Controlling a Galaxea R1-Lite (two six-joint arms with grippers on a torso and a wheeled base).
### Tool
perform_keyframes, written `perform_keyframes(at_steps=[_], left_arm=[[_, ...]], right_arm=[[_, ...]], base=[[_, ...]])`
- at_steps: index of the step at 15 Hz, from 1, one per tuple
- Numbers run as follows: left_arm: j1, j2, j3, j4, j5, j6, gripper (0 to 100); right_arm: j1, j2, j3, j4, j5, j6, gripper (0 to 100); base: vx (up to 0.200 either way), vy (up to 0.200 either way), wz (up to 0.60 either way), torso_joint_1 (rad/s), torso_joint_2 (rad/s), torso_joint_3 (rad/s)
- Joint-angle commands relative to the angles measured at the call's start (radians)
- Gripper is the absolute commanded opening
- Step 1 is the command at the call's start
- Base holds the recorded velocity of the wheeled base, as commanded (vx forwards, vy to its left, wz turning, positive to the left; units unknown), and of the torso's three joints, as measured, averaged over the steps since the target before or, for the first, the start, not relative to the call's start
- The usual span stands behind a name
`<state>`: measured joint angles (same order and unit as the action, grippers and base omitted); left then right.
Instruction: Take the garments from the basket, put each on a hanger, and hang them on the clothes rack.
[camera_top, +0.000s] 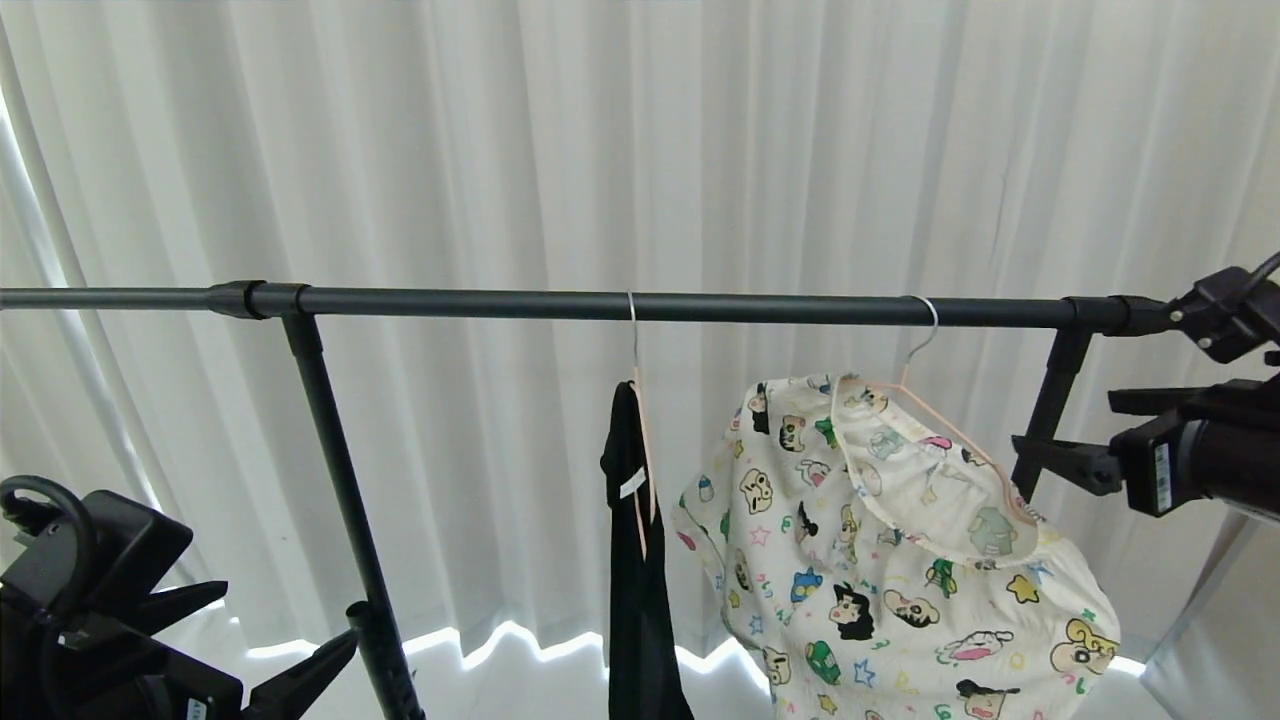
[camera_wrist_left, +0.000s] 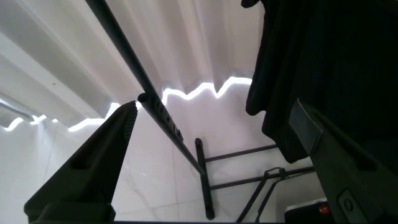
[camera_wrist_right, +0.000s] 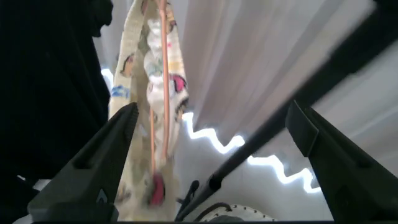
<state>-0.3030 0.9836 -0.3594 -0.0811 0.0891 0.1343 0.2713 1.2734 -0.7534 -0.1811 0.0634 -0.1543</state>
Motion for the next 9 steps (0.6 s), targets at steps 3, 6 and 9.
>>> perform_keyframes(at_steps=[3,6,9], left_arm=[[0.001,0.000,0.003,0.000,0.000,0.005,100],[0.001,-0.002,0.003,0.000,0.000,0.007,100],[0.001,-0.003,0.003,0.000,0.000,0.007,100]], right_arm=[[-0.017,-0.060,0.014,-0.067,-0.059,-0.088,100],[-0.035,-0.057,0.031,-0.069,-0.093,-0.151,100],[-0.041,-0.062,0.057,-0.069,-0.132,-0.162,100]], base=[[-0.133,0.000,0.00,0.002,0.00,0.002],[-0.200,0.000,0.00,0.001,0.00,0.002],[-0.200,0.000,0.00,-0.002,0.00,0.004]])
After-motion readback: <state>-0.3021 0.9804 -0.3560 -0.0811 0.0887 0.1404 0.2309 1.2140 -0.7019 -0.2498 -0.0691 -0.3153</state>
